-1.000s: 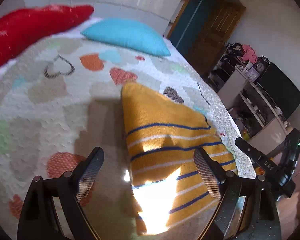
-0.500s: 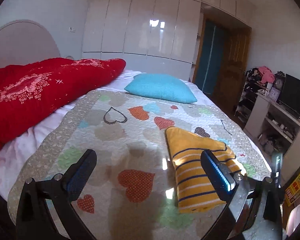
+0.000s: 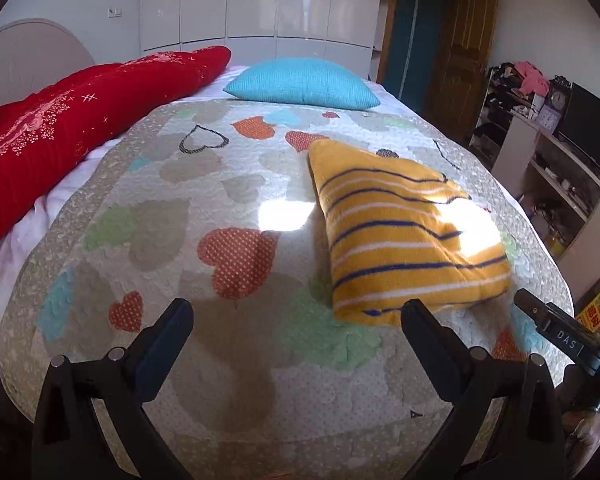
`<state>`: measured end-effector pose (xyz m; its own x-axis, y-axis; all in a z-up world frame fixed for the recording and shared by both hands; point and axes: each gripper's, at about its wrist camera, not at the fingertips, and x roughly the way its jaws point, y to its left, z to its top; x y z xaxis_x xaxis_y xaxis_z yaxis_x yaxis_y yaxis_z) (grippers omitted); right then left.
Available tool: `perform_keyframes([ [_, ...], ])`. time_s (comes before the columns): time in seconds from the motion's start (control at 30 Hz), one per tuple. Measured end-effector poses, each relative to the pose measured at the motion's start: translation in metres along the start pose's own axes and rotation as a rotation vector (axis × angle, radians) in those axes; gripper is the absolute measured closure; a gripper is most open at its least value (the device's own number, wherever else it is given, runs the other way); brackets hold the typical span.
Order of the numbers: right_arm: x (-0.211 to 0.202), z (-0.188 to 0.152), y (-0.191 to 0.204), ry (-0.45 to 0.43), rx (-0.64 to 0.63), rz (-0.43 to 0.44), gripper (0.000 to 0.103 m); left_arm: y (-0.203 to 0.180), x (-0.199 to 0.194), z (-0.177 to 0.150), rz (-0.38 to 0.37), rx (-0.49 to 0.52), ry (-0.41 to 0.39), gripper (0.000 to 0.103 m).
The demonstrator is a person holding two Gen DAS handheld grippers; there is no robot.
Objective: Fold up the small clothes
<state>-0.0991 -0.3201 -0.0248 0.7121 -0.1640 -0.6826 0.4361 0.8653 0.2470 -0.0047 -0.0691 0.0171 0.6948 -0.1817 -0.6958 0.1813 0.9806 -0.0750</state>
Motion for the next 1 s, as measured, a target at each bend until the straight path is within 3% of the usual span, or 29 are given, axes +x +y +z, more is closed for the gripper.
perform_keyframes([
  [0.27, 0.007, -0.015, 0.011, 0.023, -0.063, -0.048, 0.009, -0.03, 0.001, -0.017, 0.048, 0.118, 0.009, 0.0],
  [1.0, 0.004, -0.019, 0.042, -0.017, -0.18, -0.092, 0.009, -0.034, 0.015, -0.027, 0.035, 0.126, 0.1, 0.0],
])
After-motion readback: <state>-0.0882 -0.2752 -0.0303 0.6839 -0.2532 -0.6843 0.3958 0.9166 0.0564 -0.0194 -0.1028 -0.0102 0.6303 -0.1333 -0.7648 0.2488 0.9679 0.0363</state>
